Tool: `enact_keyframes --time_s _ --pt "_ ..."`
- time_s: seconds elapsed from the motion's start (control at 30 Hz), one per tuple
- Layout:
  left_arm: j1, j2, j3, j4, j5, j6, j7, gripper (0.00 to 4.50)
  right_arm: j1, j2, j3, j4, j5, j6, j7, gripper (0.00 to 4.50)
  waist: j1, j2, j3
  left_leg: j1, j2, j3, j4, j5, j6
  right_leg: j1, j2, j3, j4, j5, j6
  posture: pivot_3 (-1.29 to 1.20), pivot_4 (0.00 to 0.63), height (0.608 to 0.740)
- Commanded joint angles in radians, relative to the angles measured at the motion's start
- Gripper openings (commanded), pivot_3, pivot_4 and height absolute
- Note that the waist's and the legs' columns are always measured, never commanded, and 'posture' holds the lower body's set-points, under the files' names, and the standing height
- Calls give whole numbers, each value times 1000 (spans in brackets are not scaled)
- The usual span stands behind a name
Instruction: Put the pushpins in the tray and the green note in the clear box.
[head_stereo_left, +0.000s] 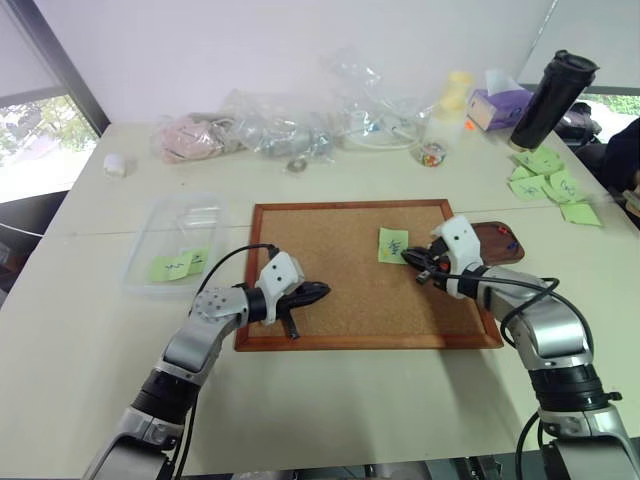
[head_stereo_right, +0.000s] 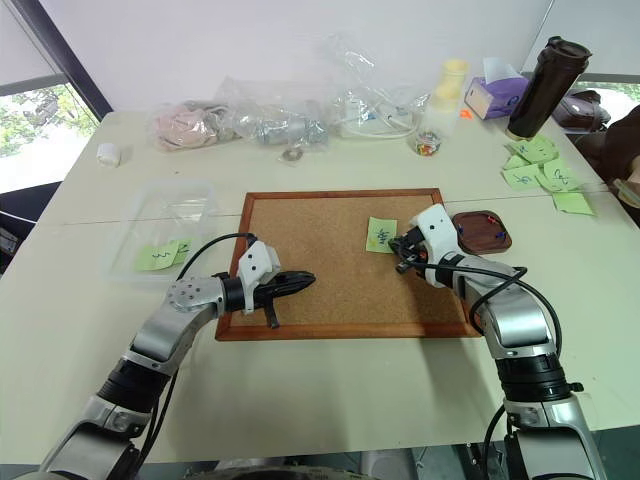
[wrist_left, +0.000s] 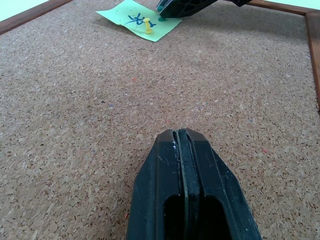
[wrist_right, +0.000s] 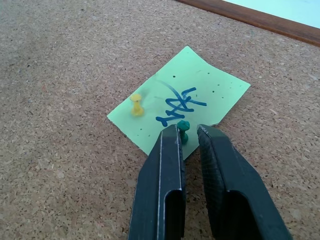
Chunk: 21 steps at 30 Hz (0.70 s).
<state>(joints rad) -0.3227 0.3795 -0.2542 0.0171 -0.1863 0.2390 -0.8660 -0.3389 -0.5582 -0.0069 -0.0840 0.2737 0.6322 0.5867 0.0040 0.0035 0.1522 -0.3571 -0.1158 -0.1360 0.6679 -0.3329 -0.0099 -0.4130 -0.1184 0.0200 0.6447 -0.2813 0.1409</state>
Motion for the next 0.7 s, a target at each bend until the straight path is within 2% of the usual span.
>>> enact_keyframes --time_s 0.03,0.1,0.13,0.4,0.7 --pt "23 16 -11 10 15 26 -5 0 -14 13 -2 -25 0 -14 -1 574 0 0 0 0 0 0 0 0 0 0 0 0 0 0 0 0 150 740" --pt "27 16 -12 7 15 28 -3 0 -17 16 0 -17 -3 -17 -1 56 0 0 0 0 0 0 0 0 0 0 0 0 0 0 0 0 150 740" --pt "28 16 -12 6 15 28 -2 0 -19 17 2 -14 -5 -18 0 27 0 0 0 0 0 0 0 0 0 0 0 0 0 0 0 0 150 740" --pt "37 17 -10 -7 14 36 2 0 -30 23 -17 -27 1 -1 -4 27 -4 0 0 0 0 0 0 0 0 0 0 0 0 0 0 0 150 740" --pt "56 20 -12 -25 3 66 -2 0 -99 -14 -204 -87 125 76 -46 27 -1 0 0 -1 0 0 0 0 0 -1 0 0 0 0 0 0 150 740"
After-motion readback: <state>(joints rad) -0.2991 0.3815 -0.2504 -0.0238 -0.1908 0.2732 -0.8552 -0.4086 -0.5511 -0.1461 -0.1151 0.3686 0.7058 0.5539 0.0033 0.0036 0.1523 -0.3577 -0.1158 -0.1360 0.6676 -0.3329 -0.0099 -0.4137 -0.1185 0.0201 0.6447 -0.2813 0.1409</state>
